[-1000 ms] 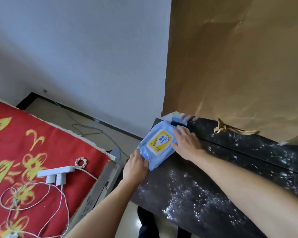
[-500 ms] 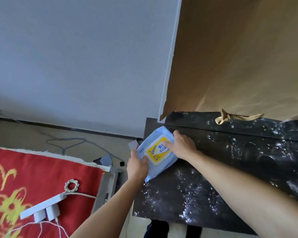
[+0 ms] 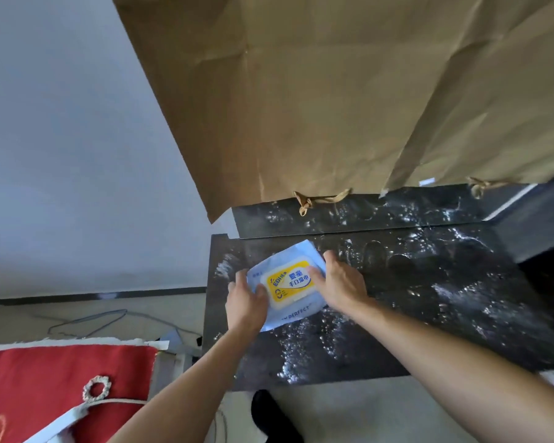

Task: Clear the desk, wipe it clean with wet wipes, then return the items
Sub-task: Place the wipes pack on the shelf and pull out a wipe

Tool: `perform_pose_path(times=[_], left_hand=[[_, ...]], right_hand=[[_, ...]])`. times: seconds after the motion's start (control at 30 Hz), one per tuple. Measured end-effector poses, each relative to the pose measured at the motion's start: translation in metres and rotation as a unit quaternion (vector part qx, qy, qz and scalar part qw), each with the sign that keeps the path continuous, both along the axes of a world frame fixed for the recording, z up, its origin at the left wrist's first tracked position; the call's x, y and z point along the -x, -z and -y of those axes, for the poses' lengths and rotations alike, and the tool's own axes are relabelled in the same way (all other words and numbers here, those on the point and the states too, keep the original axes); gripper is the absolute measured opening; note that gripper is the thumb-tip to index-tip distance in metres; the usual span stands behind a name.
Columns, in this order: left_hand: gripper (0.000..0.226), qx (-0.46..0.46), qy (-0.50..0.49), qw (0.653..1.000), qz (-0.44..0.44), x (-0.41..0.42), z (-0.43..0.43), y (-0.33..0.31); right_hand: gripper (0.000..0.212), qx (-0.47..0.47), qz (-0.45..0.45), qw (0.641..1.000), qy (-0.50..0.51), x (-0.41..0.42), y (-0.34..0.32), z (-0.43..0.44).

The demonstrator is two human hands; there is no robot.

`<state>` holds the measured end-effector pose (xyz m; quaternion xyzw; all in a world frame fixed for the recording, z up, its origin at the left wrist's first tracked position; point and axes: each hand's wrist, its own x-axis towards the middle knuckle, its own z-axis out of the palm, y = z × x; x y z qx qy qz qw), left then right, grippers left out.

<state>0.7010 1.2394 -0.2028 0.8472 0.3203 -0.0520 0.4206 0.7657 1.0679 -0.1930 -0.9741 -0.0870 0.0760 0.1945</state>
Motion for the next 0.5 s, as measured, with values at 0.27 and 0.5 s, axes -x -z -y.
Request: perform_pose_path(times=[0.27, 0.5], left_hand=[[0.044, -0.039, 0.097, 0.989, 0.105, 0.029, 0.147, -0.050], [0.050, -0.057, 0.203, 0.962, 0.175, 0.037, 0.264, -0.085]], right_hand=[[0.041, -0.033, 0.019, 0.998, 0.049, 0.058, -0.037, 0.150], [0.042, -0.039, 0.066, 0.988, 0.130, 0.082, -0.078, 0.268]])
